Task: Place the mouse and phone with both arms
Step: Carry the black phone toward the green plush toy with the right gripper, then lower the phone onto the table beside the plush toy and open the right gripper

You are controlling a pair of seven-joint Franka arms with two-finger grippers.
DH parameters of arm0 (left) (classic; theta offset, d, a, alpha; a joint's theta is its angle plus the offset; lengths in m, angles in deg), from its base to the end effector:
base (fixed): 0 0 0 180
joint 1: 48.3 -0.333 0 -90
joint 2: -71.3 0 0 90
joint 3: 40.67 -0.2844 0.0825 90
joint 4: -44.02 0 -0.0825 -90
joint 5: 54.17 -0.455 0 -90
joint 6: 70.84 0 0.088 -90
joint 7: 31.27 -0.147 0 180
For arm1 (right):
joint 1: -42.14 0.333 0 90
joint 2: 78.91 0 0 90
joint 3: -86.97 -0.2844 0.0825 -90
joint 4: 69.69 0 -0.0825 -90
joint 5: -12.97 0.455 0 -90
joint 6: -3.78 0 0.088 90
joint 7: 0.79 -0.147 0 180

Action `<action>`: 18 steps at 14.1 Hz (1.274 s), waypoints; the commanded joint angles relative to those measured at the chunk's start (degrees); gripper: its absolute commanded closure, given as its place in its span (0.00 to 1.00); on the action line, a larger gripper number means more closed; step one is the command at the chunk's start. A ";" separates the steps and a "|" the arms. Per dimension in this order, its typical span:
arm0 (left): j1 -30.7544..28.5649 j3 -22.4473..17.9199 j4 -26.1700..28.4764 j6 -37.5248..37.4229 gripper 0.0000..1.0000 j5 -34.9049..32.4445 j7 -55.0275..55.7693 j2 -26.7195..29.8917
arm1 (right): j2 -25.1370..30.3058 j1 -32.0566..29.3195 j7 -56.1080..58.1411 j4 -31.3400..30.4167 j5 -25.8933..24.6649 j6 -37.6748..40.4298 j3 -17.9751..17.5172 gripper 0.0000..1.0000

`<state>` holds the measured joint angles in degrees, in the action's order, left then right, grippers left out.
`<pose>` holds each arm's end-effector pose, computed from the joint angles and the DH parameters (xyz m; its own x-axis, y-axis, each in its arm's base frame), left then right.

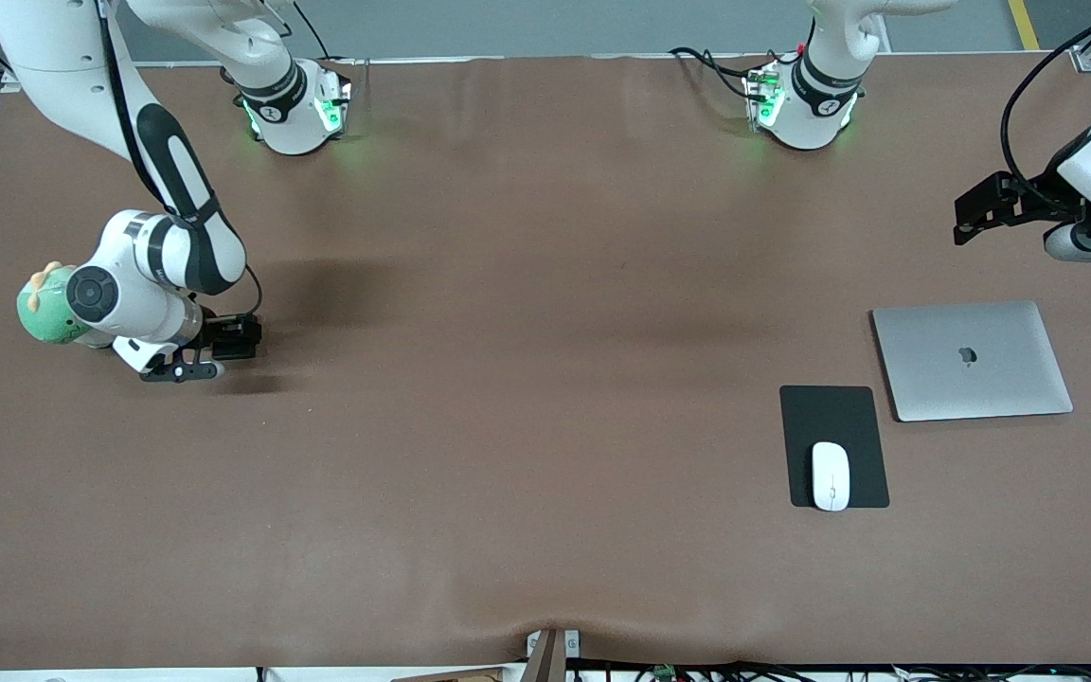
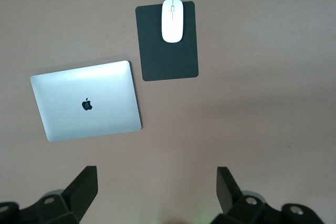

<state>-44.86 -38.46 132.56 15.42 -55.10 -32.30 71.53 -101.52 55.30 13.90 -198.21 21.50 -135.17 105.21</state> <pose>0.6137 -0.0583 0.5636 0.9927 -0.1152 -0.0361 -0.1158 -0.9931 -0.0157 0.5348 -0.0645 0.0542 0.9805 0.0566 -0.1882 0.0572 -0.9984 -0.0022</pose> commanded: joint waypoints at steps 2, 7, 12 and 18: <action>-0.01 0.87 -0.57 -0.30 0.00 1.46 -1.00 0.39 | 1.79 -0.59 0.87 7.12 -0.17 8.23 -0.41 0.00; -0.54 0.87 -0.66 -0.12 0.00 1.37 -1.00 0.39 | 2.49 -0.94 1.13 24.77 -0.17 32.20 -0.41 0.00; -0.54 0.79 -0.66 -0.04 0.00 1.19 -1.00 0.47 | 2.14 -1.55 1.04 37.00 0.26 44.19 -0.58 0.00; -0.63 0.79 -0.66 0.40 0.00 1.02 -1.00 0.47 | 1.87 -7.17 0.96 54.23 0.09 59.13 -6.01 0.00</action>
<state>-45.15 -37.65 132.30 15.60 -54.98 -32.30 71.57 -98.64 52.12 14.32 -149.56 21.52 -79.39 103.56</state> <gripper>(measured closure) 0.000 0.000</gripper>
